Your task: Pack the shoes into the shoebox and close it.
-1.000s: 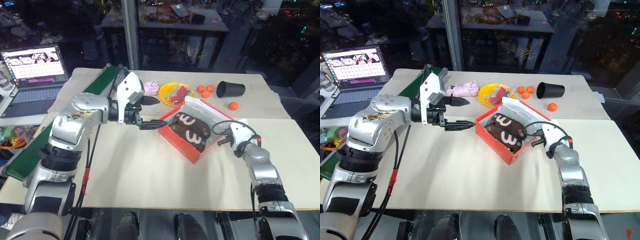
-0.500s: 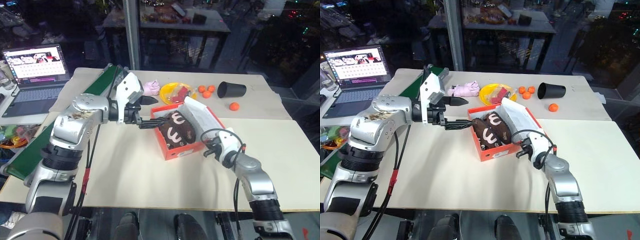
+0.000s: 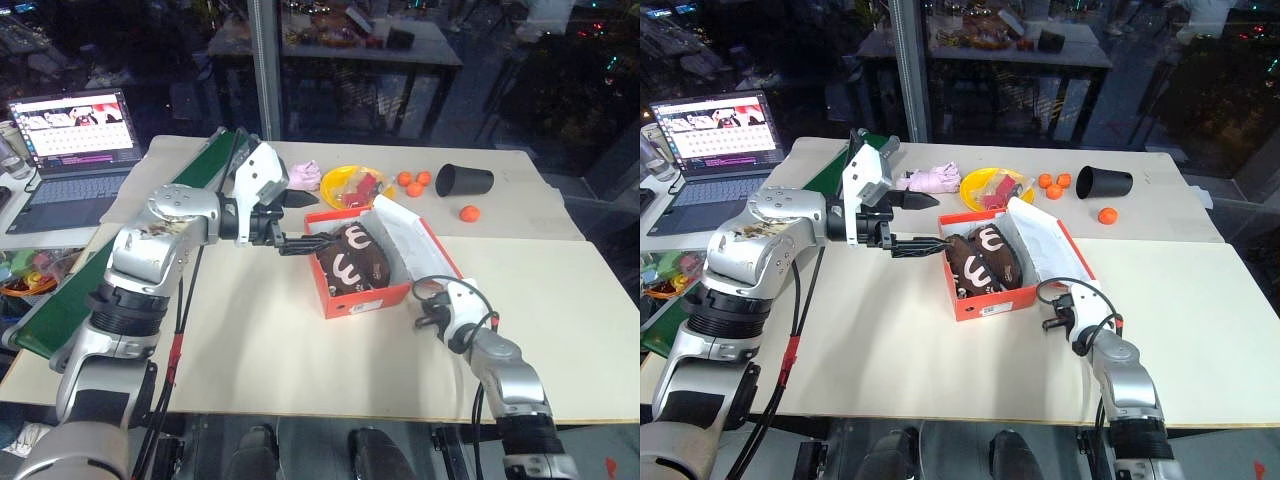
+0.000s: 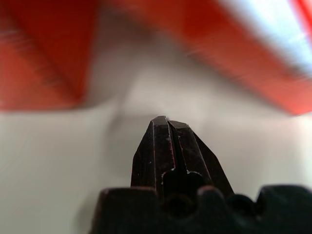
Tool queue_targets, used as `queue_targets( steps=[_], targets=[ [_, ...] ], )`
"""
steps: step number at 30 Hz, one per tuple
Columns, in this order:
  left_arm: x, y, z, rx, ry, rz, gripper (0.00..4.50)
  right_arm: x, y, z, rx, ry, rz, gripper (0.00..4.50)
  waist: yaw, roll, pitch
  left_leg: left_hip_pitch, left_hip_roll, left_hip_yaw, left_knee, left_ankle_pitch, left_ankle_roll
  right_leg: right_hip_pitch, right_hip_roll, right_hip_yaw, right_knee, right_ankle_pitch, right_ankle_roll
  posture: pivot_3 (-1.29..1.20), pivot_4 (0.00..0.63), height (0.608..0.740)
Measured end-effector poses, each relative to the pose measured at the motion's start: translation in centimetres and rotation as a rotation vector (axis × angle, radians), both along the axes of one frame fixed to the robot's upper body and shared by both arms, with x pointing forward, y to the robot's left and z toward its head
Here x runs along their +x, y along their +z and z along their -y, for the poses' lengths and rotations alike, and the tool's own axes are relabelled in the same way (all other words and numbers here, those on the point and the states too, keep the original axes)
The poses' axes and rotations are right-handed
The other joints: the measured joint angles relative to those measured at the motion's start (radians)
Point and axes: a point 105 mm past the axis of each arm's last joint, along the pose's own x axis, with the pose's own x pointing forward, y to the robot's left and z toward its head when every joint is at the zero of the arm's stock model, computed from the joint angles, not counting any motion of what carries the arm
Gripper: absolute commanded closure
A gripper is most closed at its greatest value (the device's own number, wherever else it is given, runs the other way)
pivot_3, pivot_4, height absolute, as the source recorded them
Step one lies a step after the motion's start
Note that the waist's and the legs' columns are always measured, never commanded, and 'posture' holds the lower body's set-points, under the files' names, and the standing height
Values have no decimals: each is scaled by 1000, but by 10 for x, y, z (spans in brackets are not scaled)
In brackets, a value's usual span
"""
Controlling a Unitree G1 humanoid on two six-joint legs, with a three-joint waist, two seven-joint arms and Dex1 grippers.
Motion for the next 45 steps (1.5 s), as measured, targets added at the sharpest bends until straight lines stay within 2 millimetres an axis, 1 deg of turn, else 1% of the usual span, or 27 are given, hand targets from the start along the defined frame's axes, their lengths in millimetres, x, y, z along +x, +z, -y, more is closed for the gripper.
queue_targets(
  steps=[2,4,7,10,11,13,15,17,19,21,23,24,26,29,32,35,36,38,39,40,42,45],
  targets=[
    [0,0,0,2,-3,-1,0,6,1,7,1,-27,30,4422,-1,0,0,0,0,0,-1,0,0,0,0,0,0,0,0,0,150,736],
    [0,0,-2,8,0,-4,0,9,1,9,-1,-33,57,4422,-1,0,0,0,0,0,-2,0,0,0,0,0,0,0,-1,0,150,736],
    [0,-1,-4,16,0,-5,0,12,13,6,37,-63,149,4422,-3,0,0,0,0,0,-1,0,0,-1,0,0,0,0,-1,0,150,736],
    [1,-1,-5,20,3,-5,0,14,42,1,41,-45,269,4422,-3,1,0,0,0,0,-1,0,0,-1,0,0,1,-1,1,0,150,736],
    [0,-1,-5,21,3,-6,0,14,58,-2,31,-31,329,4422,-2,1,0,0,0,0,-1,0,0,0,0,0,1,-1,1,0,150,736],
    [0,-1,-5,21,3,-6,0,14,74,-6,-10,-2,382,4422,-1,1,0,0,0,0,-1,0,0,0,0,0,1,-1,1,0,150,736],
    [1,-1,-6,24,7,-6,0,14,89,-13,-117,61,421,4422,-1,1,0,0,0,0,-1,0,0,-1,0,0,1,-1,0,0,150,736],
    [1,-1,-8,30,13,-3,0,16,102,-25,-191,140,451,4422,-3,1,0,0,0,0,-1,0,0,-1,0,0,1,-1,0,0,150,736],
    [3,-2,-10,38,24,-2,0,18,115,-39,-233,213,479,4422,-5,1,0,0,0,0,-1,0,0,-1,1,0,1,-1,0,0,150,736],
    [5,-3,-14,48,42,-2,0,17,124,-55,-250,292,490,4422,-4,1,0,0,0,0,-1,0,0,-1,1,0,1,-1,0,0,150,736],
    [7,-3,-19,55,59,0,0,15,123,-70,-256,367,466,4422,-2,1,0,0,0,0,-1,0,0,-1,0,0,1,-1,0,0,150,736],
    [7,-2,-20,57,63,2,0,15,122,-74,-257,387,455,4422,-1,1,0,0,0,0,-1,0,0,-1,0,0,1,-1,0,0,150,736],
    [8,-2,-31,64,96,6,0,9,114,-91,-253,483,398,4422,0,1,0,0,0,0,-1,0,0,-1,0,0,1,-1,0,0,150,736],
    [8,-2,-42,65,135,8,0,2,111,-110,-225,579,350,4422,0,1,0,0,0,0,-1,0,0,-1,0,0,1,-1,0,0,150,736],
    [6,-6,-45,66,155,0,0,-2,108,-124,-202,643,303,4422,1,1,0,0,0,0,0,0,0,-1,0,0,1,-1,0,0,150,736],
    [3,-9,-46,59,169,-5,0,-2,110,-139,-157,683,293,4422,2,1,0,-1,0,0,-1,0,0,-1,0,0,1,-1,0,0,150,736],
    [2,-9,-47,52,176,-6,0,1,110,-146,-153,701,287,4422,2,1,0,0,0,0,0,0,0,-1,0,0,1,-1,0,0,150,736],
    [-1,-10,-45,46,176,-10,0,8,103,-155,-166,718,257,4422,1,1,0,0,0,0,0,0,0,-1,0,0,1,-1,0,0,150,736],
    [-2,-11,-45,44,176,-12,0,11,98,-157,-182,724,242,4422,1,1,0,0,0,0,0,0,0,-1,0,0,1,-1,0,0,150,736],
    [-3,-14,-44,40,178,-17,0,16,85,-159,-218,733,207,4422,0,1,0,0,0,0,0,0,0,-1,0,0,1,0,-1,0,150,736],
    [-4,-20,-45,39,190,-38,0,22,80,-163,-262,758,208,4422,0,0,0,1,0,0,0,0,0,0,0,0,1,0,-2,0,150,736],
    [-6,-20,-41,31,190,-38,0,28,73,-165,-300,780,197,4422,-4,-5,-3,7,1,0,0,0,0,4,1,0,1,0,-1,0,150,736]
  ],
)
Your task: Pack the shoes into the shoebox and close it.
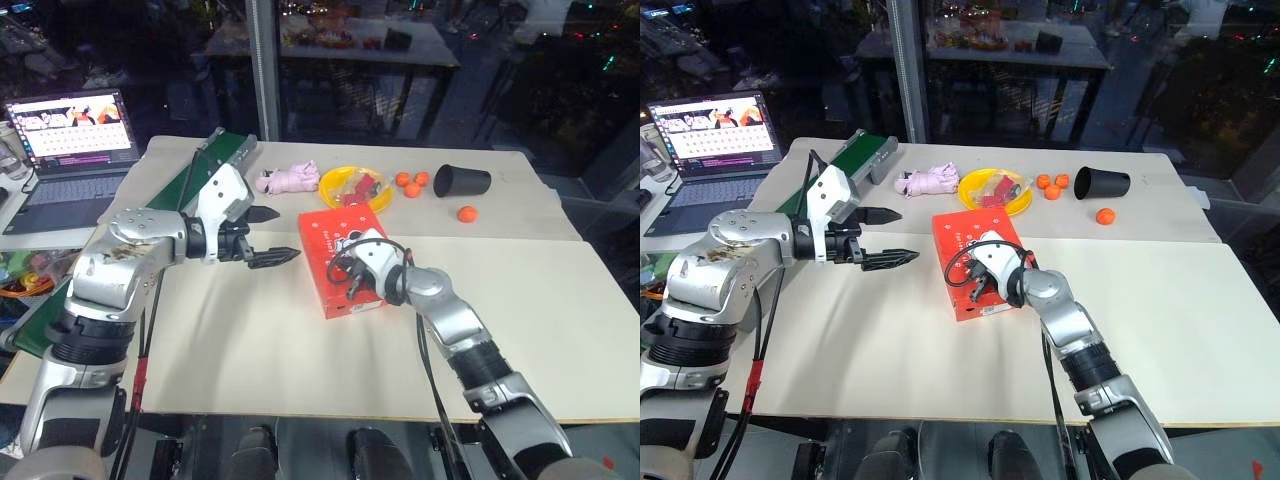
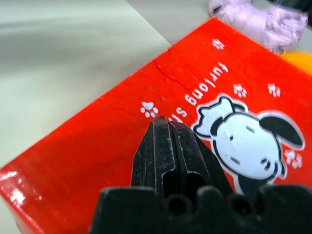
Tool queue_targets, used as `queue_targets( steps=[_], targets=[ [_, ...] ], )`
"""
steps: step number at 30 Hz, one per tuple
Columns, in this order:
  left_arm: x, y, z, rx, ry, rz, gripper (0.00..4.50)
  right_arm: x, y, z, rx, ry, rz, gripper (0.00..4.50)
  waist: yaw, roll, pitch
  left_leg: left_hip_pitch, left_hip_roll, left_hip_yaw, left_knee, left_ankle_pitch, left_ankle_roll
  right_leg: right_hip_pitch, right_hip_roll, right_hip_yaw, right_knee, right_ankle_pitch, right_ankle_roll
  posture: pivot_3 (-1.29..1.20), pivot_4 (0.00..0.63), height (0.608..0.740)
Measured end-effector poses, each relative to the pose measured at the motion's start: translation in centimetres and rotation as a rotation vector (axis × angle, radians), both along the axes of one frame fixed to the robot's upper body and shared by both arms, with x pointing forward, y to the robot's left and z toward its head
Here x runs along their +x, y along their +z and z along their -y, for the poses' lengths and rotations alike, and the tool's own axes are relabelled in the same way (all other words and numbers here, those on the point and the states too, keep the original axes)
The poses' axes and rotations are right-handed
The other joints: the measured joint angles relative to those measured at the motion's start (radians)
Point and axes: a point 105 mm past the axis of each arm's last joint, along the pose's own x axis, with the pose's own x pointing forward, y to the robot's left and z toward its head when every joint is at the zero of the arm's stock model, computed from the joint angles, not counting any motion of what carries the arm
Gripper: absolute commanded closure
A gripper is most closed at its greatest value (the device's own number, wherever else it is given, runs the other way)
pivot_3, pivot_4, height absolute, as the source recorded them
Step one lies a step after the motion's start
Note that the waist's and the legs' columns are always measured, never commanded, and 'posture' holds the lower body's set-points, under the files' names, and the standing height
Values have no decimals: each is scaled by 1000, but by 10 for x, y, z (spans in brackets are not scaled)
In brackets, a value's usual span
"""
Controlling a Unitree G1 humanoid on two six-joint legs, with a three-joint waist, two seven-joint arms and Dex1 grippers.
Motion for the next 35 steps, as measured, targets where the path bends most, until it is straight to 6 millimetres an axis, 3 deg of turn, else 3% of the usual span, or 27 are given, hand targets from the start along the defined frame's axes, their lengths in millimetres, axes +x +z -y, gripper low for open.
queue_targets(
  steps=[6,7,12,16,19,21,28,31,35],
  targets=[
    [-4,-5,4,-14,-1,-12,0,2,-8,6,-47,10,6,4422,5,-4,-6,13,0,0,-1,-5,-8,13,-1,0,-1,-5,-7,0,150,736],
    [-4,-8,4,-18,2,-20,0,0,-6,8,-18,3,1,3912,8,-4,-6,14,0,0,-1,-5,-8,14,-1,0,-1,-5,-7,0,150,736],
    [-8,-27,2,-46,10,-80,0,-22,5,40,201,-75,-102,2360,27,-5,-6,3,0,1,-3,-5,-7,4,-1,0,-1,-5,-8,0,150,736],
    [-9,-37,1,-82,11,-67,0,-33,42,69,249,-135,-28,990,30,-4,-5,-5,0,1,-4,0,0,-6,0,1,1,1,-8,0,150,736],
    [-10,-52,-7,-128,45,-77,0,-48,59,107,224,-229,32,51,34,-4,-5,-4,0,1,-4,-1,0,-5,0,1,0,0,-8,0,150,736],
    [-10,-61,-13,-138,79,-83,0,-58,56,132,221,-307,27,51,35,-4,-5,-4,0,1,-3,-1,0,-5,-1,1,-1,0,-9,0,150,736],
    [-15,-92,-33,-164,181,-98,0,-93,5,185,247,-539,-91,51,29,-4,-6,-2,0,2,-2,-5,-7,-3,-1,1,-1,-6,-8,0,150,736],
    [-17,-104,-36,-166,202,-89,0,-101,-5,189,260,-560,-97,51,26,-4,-6,-1,0,2,-3,-5,-7,-3,-1,2,-1,-6,-8,0,150,736],
    [-15,-124,-44,-159,274,-55,0,-102,-16,174,290,-519,-110,51,27,-3,-6,1,0,3,-3,-5,-7,-2,-1,2,-1,-6,-8,0,150,736]
  ],
)
